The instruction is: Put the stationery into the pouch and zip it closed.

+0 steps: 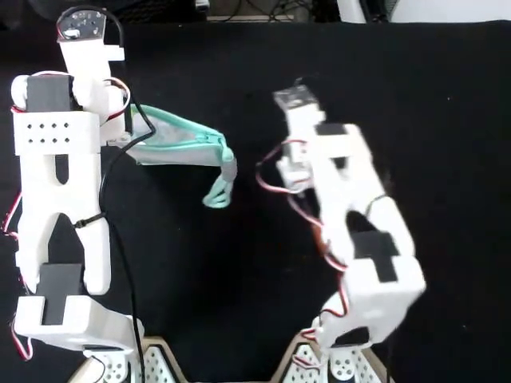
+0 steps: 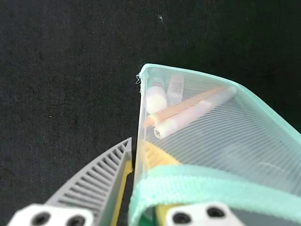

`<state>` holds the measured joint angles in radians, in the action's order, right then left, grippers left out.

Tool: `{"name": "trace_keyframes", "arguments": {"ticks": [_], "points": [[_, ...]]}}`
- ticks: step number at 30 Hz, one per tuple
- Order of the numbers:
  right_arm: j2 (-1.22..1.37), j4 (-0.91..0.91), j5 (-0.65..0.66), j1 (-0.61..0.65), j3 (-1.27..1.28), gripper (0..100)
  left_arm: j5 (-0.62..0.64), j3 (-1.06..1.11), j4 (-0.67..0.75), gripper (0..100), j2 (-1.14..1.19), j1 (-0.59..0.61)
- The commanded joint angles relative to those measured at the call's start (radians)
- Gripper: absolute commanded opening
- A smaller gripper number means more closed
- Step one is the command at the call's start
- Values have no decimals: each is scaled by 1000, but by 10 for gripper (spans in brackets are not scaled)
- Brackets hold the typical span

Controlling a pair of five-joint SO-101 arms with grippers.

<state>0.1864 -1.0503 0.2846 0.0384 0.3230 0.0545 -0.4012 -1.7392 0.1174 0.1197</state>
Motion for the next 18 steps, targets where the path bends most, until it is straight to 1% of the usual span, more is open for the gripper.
{"name": "trace_keyframes", "arguments": {"ticks": [1,3,6,7,11,12,13,18], "points": [[-136,-8,130,-71,74,11,8,74,3,30,58,21],[-171,-6,187,-77,128,14,8,73,5,30,58,21],[-180,-6,206,-71,165,23,8,73,5,30,58,19],[-180,-6,206,-68,166,47,8,73,5,30,58,19],[-180,-5,206,-60,162,214,8,73,5,30,58,24],[-180,3,206,-49,159,242,8,73,5,30,58,24],[-180,8,206,-34,153,252,8,73,5,30,58,24],[-179,15,206,34,124,233,8,73,5,30,58,24]]}}
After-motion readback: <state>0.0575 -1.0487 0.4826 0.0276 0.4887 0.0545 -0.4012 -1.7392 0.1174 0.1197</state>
